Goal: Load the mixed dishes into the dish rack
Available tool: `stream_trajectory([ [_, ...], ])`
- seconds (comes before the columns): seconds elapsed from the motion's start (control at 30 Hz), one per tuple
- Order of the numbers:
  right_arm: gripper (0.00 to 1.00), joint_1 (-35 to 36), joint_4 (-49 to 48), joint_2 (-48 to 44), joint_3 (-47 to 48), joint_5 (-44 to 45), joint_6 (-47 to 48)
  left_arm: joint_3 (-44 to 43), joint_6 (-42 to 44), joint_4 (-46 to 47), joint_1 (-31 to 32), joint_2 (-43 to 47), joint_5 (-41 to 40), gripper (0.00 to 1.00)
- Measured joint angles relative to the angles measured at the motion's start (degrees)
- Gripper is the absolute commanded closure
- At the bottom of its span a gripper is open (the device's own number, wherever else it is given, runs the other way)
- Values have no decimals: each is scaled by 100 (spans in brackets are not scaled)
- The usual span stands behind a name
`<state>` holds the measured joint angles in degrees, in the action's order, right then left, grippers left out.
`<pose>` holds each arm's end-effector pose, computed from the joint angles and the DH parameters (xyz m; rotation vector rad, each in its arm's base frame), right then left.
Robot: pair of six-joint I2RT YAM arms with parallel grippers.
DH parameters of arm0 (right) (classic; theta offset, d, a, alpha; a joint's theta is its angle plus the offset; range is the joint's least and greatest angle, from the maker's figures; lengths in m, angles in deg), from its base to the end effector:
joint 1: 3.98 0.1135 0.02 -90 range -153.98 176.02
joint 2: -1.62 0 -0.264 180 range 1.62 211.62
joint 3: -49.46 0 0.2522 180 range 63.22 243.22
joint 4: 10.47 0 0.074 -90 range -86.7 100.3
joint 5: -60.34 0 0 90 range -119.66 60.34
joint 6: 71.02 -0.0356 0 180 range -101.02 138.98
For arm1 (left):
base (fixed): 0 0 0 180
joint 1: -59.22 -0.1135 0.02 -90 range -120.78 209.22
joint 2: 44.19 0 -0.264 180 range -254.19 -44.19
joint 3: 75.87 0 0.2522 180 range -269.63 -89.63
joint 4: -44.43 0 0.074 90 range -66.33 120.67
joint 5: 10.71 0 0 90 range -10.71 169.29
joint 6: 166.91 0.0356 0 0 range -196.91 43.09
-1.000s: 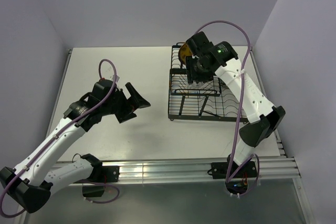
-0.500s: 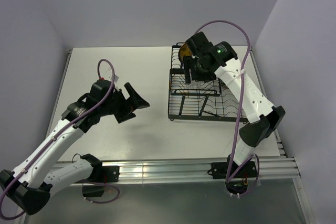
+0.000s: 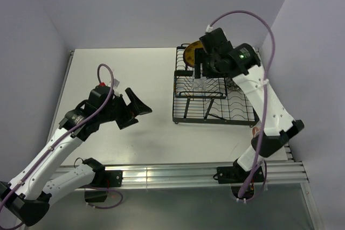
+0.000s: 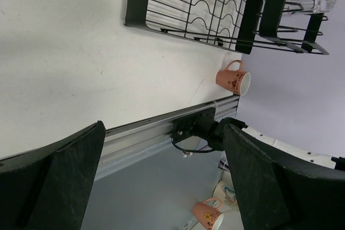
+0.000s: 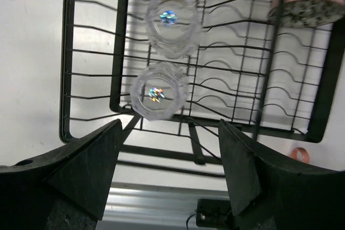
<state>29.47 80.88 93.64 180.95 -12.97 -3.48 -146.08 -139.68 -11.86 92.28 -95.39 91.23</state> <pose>0.2482 0.1517 0.4526 -0.1098 2.4233 0.0785 0.1465 -0.1042 0.3355 -0.5066 2.4064 -1.0753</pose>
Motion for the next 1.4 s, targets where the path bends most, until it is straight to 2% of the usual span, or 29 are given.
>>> stream_trajectory([
  [0.13,20,-55,-26,-756,-66,411,-275,92,7,9,0,28,26,7],
  [0.23,20,-472,-127,-1552,-544,518,-573,44,118,20,2,-33,17,7],
  [0.47,22,-2627,35,-3189,-2192,474,-892,-730,745,-20,15,-651,-20,6],
  [0.63,23,-3403,0,-3639,-2881,315,-925,-763,999,-42,26,-737,179,6],
  [1.0,28,-4498,-22,-4533,-5895,-350,-1373,-323,1565,-42,39,55,323,4],
  [1.17,28,-5322,-133,-4656,-6465,-629,-1390,-275,1744,-92,48,354,319,2],
  [1.4,30,-5810,-201,-4341,-6373,-754,-1443,-304,2009,-280,203,538,162,1],
])
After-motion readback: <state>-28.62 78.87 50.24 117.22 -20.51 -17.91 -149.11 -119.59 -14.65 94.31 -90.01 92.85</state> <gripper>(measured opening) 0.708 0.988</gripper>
